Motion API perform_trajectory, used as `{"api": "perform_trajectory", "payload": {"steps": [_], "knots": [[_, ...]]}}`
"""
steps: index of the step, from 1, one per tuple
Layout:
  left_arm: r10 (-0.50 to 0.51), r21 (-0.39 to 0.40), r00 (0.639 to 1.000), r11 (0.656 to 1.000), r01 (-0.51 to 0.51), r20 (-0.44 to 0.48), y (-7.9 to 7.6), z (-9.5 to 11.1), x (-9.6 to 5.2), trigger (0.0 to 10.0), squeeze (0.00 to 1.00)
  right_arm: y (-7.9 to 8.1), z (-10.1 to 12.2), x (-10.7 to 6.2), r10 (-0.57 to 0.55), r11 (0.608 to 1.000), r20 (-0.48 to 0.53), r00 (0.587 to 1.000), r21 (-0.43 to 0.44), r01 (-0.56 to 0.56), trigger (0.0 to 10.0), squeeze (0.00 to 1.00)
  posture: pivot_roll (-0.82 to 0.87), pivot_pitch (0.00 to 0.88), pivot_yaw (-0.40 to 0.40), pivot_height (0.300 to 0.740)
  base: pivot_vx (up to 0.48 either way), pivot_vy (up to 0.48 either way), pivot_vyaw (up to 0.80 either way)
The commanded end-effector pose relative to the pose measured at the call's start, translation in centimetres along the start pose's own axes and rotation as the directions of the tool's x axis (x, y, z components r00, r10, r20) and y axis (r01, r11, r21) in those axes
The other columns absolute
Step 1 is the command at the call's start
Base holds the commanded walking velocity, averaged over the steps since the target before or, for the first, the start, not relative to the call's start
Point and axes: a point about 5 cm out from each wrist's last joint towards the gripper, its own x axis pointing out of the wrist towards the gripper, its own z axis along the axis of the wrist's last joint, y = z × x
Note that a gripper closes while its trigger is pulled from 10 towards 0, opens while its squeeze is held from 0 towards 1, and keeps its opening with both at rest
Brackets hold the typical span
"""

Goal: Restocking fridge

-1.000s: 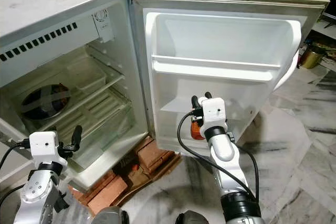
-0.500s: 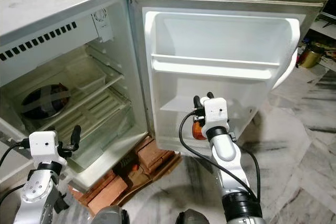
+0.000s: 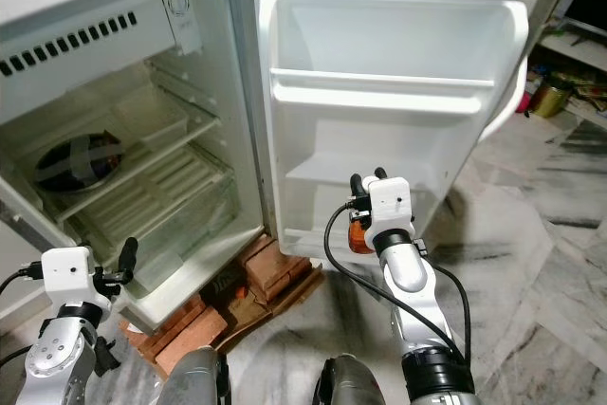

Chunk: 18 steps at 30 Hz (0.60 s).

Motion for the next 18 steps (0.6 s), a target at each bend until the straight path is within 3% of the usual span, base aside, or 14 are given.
{"api": "perform_trajectory", "payload": {"steps": [1, 10, 18], "knots": [[-0.003, -0.002, 1.000, 1.000, 0.003, 0.025, -0.07, 0.89, 0.17, 10.0, 0.00, 0.07, 0.30, 0.24, -0.007, 1.000, 0.011, 1.000, 0.003, 0.007, 10.0, 0.00, 0.10, 0.041, -0.004, 0.671, 0.000, 0.000, 0.00], [-0.022, -0.005, 0.999, 1.000, 0.022, 0.037, -0.90, 1.31, 0.36, 10.0, 0.00, 0.17, 0.37, 0.48, -0.006, 1.000, 0.013, 1.000, 0.003, 0.006, 10.0, 0.00, 0.11, 0.053, -0.003, 0.628, 0.000, 0.000, 0.00], [-0.016, -0.002, 0.999, 1.000, 0.016, 0.043, -0.84, 1.52, 0.33, 10.0, 0.00, 0.26, 0.48, 0.68, -0.006, 1.000, 0.020, 1.000, 0.000, 0.006, 10.0, 0.00, 0.11, 0.053, -0.001, 0.628, 0.000, 0.000, 0.00]]}}
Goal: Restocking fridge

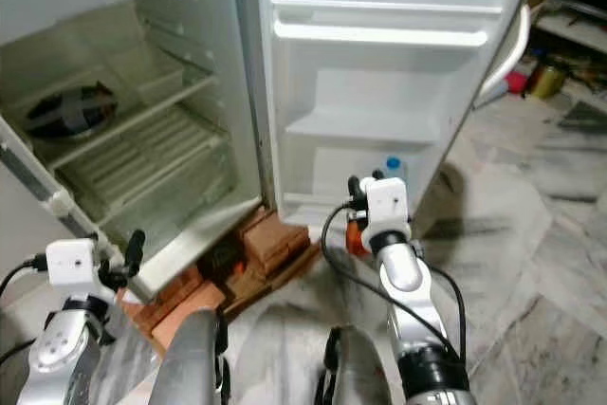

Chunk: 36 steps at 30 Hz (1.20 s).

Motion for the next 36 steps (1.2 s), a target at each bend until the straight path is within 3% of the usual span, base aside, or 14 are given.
{"api": "perform_trajectory", "payload": {"steps": [1, 36], "knots": [[0.008, 0.011, 1.000, 1.000, -0.009, 0.026, 0.19, 0.64, 0.17, 10.0, 0.00, -0.01, 0.73, 0.43, 0.001, 1.000, 0.034, 0.999, -0.007, -0.001, 10.0, 0.00, 0.11, 0.053, -0.001, 0.628, 0.000, 0.000, 0.00], [-0.013, 0.006, 0.999, 1.000, 0.013, 0.034, -0.51, 0.71, 0.62, 10.0, 0.00, 0.34, 1.26, 0.81, 0.052, 0.998, 0.065, 0.997, -0.025, -0.050, 10.0, 0.00, 0.10, 0.061, 0.004, 0.628, 0.403, 0.000, 0.00]]}}
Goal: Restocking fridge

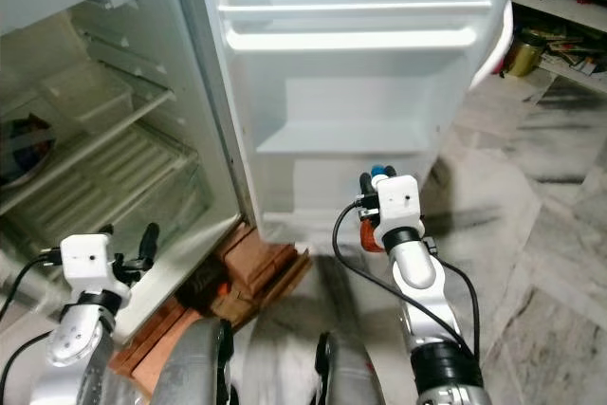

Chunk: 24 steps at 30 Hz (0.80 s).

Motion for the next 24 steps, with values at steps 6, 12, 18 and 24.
{"api": "perform_trajectory", "payload": {"steps": [6, 12, 18, 24], "knots": [[0.026, 0.007, 1.000, 1.000, -0.026, -0.018, 0.50, -0.18, 0.03, 10.0, 0.00, 1.51, 1.10, 0.36, 0.076, 0.997, 0.059, 0.995, -0.003, -0.076, 10.0, 0.00, 0.10, 0.060, 0.003, 0.628, 0.042, 0.000, 0.37], [0.026, 0.007, 0.999, 1.000, -0.026, -0.021, 0.45, -0.23, 0.08, 10.0, 0.00, 1.45, 1.00, 0.46, 0.068, 0.998, 0.052, 0.996, 0.001, -0.068, 10.0, 0.00, 0.10, 0.061, 0.002, 0.628, 0.000, 0.000, 0.68], [0.026, 0.008, 0.999, 1.000, -0.026, -0.022, 0.39, -0.22, 0.12, 10.0, 0.00, 1.20, 0.71, 0.66, 0.050, 0.999, 0.039, 0.998, -0.007, -0.050, 10.0, 0.00, 0.10, 0.062, 0.001, 0.628, 0.000, 0.000, 0.00], [0.022, 0.009, 1.000, 1.000, -0.022, -0.021, 0.09, -0.17, -0.08, 10.0, 0.00, 1.55, 0.24, 0.97, 0.053, 0.999, 0.024, 0.998, 0.011, -0.054, 10.0, 0.00, 0.13, 0.065, -0.007, 0.593, 0.000, 0.000, 0.00]]}}
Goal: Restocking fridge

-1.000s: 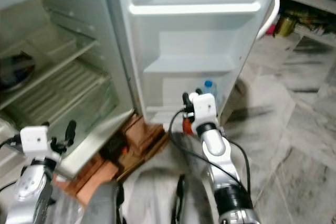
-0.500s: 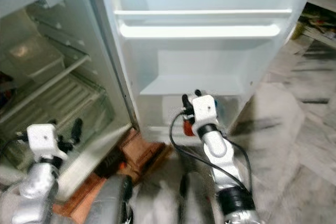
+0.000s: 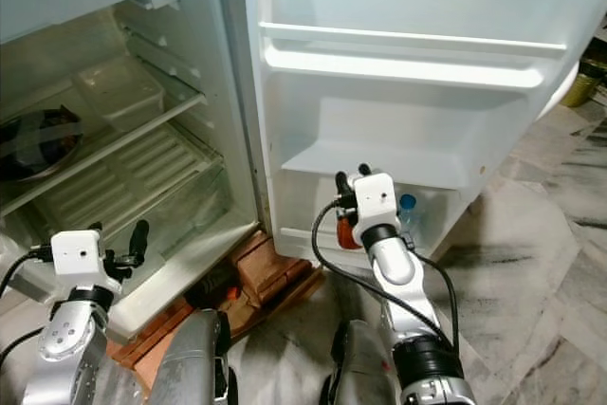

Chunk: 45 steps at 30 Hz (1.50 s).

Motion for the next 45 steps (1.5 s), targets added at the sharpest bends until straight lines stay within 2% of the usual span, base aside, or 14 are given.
{"api": "perform_trajectory", "payload": {"steps": [1, 9, 15, 19, 28, 32, 37, 40, 45], "knots": [[-0.009, 0.007, 1.000, 1.000, 0.009, -0.012, -0.2, -0.1, -0.3, 10.0, 0.00, 0.1, 0.5, 0.5, -0.004, 1.000, 0.029, 1.000, -0.004, 0.005, 10.0, 0.00, 0.14, 0.065, -0.006, 0.588, 0.000, 0.000, 0.00], [0.002, 0.021, 1.000, 1.000, -0.002, -0.028, 0.4, -0.3, -1.2, 10.0, 0.00, 0.0, 1.0, 1.9, -0.016, 1.000, 0.050, 0.999, -0.005, 0.016, 10.0, 0.00, 0.17, 0.085, 0.000, 0.539, 0.000, 0.000, 0.00], [-0.014, 0.040, 1.000, 0.999, 0.015, -0.026, 0.2, -0.1, -1.8, 10.0, 0.00, 0.0, 1.9, 2.9, -0.011, 0.999, 0.090, 0.996, -0.036, 0.014, 10.0, 0.00, 0.19, 0.103, 0.012, 0.539, 0.000, 0.000, 0.00], [-0.009, 0.051, 1.000, 0.999, 0.011, -0.028, 0.8, 0.3, -2.1, 10.0, 0.00, 0.0, 3.7, 4.2, -0.005, 0.995, 0.169, 0.986, -0.100, 0.022, 10.0, 0.00, 0.21, 0.132, 0.022, 0.539, 0.000, 0.000, 0.00], [0.010, 0.070, 0.999, 0.998, -0.008, -0.035, 1.4, 0.7, -3.1, 10.0, 0.00, 0.4, 5.8, 6.2, -0.005, 0.986, 0.221, 0.975, -0.161, 0.042, 10.0, 0.00, 0.25, 0.190, 0.031, 0.539, 0.000, 0.000, 0.00], [0.020, 0.079, 0.999, 0.997, -0.017, -0.041, 1.7, 0.9, -3.9, 10.0, 0.00, 0.2, 7.9, 7.5, -0.023, 0.966, 0.289, 0.957, -0.241, 0.096, 10.0, 0.00, 0.28, 0.213, 0.034, 0.539, 0.000, 0.000, 0.00], [0.029, 0.084, 0.998, 0.996, -0.024, -0.049, 2.0, 1.1, -4.5, 10.0, 0.00, -0.3, 9.9, 8.2, -0.052, 0.942, 0.364, 0.930, -0.291, 0.167, 10.0, 0.00, 0.30, 0.225, 0.039, 0.539, 0.000, 0.000, 0.00], [0.032, 0.087, 0.998, 0.996, -0.027, -0.054, 2.2, 1.2, -4.8, 10.0, 0.00, -0.5, 10.4, 8.4, -0.064, 0.937, 0.383, 0.922, -0.296, 0.188, 10.0, 0.00, 0.31, 0.228, 0.043, 0.539, 0.000, 0.000, 0.00], [0.030, 0.099, 0.997, 0.995, -0.024, -0.065, 2.5, 1.4, -5.2, 10.0, 0.00, -0.6, 9.8, 8.6, -0.071, 0.915, 0.364, 0.929, -0.348, 0.206, 10.0, 0.00, 0.34, 0.239, 0.055, 0.539, 0.000, 0.000, 0.00]]}}
